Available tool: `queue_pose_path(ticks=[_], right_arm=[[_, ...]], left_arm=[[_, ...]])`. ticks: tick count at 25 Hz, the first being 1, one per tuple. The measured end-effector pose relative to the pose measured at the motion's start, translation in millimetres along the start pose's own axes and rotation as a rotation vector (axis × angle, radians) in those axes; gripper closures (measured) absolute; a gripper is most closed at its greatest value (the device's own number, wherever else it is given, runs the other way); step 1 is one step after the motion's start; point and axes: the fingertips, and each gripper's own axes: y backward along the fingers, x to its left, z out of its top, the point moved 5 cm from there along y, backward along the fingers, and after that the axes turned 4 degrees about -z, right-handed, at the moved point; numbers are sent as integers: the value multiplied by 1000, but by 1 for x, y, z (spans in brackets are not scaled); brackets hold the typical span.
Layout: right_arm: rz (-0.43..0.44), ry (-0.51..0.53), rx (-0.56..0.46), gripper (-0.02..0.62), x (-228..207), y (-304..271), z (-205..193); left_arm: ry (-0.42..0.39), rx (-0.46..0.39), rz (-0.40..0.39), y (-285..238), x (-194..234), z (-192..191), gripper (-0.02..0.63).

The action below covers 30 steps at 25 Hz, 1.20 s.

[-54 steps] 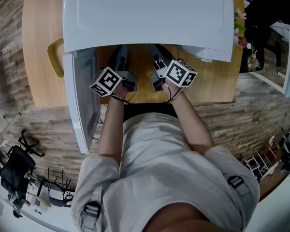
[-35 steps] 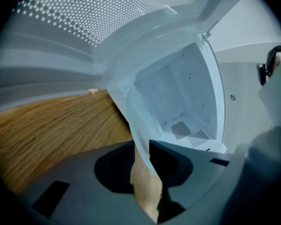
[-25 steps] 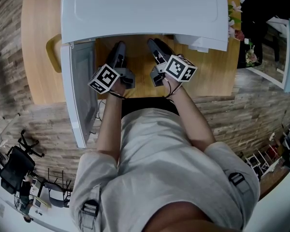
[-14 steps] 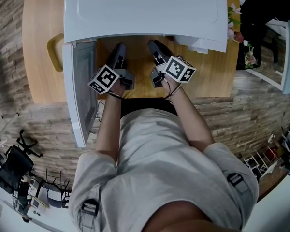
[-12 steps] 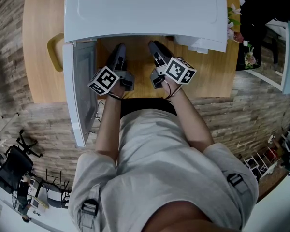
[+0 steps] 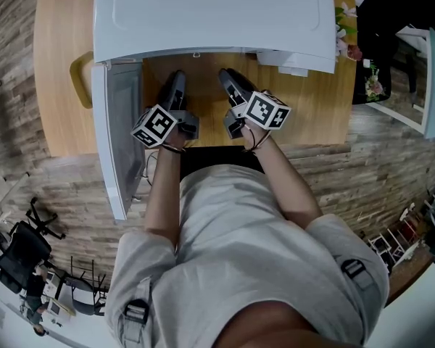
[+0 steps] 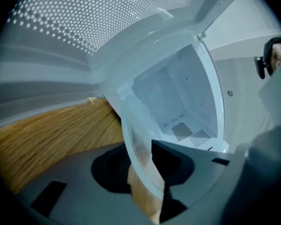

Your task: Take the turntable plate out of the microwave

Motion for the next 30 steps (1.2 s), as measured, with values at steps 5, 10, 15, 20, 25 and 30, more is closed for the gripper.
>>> queue_pose_path(ticks=[5,10,15,20,25,30], right_arm=[[15,-15,5,471,-3,-3,-2],[10,-16,-18,430,-7,-6,4],[54,-91,-62,383,-7,-21,19],[81,-129,-64,390,0,-33,25],[71,-137,-69,450,0,-33,25],[74,-127,-67,476,2,-35,27]], left_arm=[[101,-83,-85,-18,-2,8,382],[122,-90,-111,-36,-4,12,401],[129,-93,-92,-34,-1,12,471],[152,-108,-77,-33,2,13,493],[147,-104,-90,-33,0,14,508],[139,-94,-80,-35,0,15,512]])
